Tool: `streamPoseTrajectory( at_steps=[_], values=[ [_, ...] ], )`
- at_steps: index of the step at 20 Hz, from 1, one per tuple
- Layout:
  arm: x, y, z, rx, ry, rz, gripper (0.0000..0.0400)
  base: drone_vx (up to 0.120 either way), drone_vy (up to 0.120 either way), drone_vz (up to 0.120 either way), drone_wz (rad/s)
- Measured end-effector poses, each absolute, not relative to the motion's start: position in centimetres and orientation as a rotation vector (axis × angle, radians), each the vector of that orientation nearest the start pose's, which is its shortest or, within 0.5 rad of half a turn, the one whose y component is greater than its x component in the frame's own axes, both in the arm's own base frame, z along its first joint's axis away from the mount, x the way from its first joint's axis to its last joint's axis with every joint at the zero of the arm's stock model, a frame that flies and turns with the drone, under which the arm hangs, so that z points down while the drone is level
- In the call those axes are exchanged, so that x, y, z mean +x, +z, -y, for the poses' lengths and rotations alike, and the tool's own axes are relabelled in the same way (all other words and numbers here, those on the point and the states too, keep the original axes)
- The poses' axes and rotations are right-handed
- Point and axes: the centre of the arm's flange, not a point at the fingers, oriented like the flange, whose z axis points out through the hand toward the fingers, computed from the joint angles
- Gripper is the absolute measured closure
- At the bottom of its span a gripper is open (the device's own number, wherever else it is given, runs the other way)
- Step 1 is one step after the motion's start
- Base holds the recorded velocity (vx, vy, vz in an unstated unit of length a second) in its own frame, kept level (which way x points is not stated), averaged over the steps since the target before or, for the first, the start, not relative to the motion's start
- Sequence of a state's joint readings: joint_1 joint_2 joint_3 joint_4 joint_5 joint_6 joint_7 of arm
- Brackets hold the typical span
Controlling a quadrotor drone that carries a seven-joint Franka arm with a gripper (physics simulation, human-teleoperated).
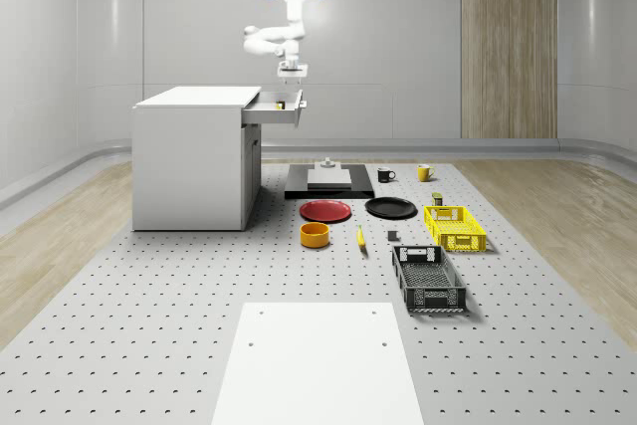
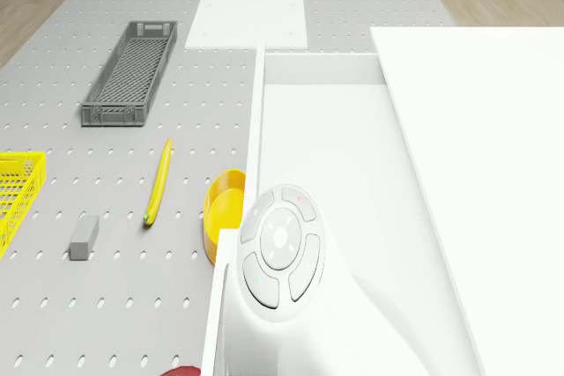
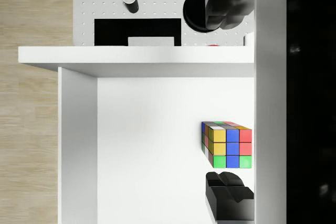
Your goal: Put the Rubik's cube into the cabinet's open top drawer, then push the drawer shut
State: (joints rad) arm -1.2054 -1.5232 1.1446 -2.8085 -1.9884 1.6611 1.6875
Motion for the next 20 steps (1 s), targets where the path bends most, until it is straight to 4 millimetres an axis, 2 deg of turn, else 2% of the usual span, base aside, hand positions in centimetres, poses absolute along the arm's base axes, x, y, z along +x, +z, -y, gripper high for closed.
streamPoseTrajectory(
  at_steps=[11, 14, 20],
  values=[
    [30.68, 55.67, -0.01, 0.001, 0.786, 0.002, 0.0, 0.0, 0.12, 0.0, 0.0],
    [30.68, 55.67, -0.01, 0.001, 0.786, 0.002, 0.0, 0.0, 0.12, -0.107, 0.0],
    [30.68, 55.67, -0.01, 0.001, 0.786, 0.002, 0.0, 0.0, 0.12, 0.0, 0.0]
  ],
)
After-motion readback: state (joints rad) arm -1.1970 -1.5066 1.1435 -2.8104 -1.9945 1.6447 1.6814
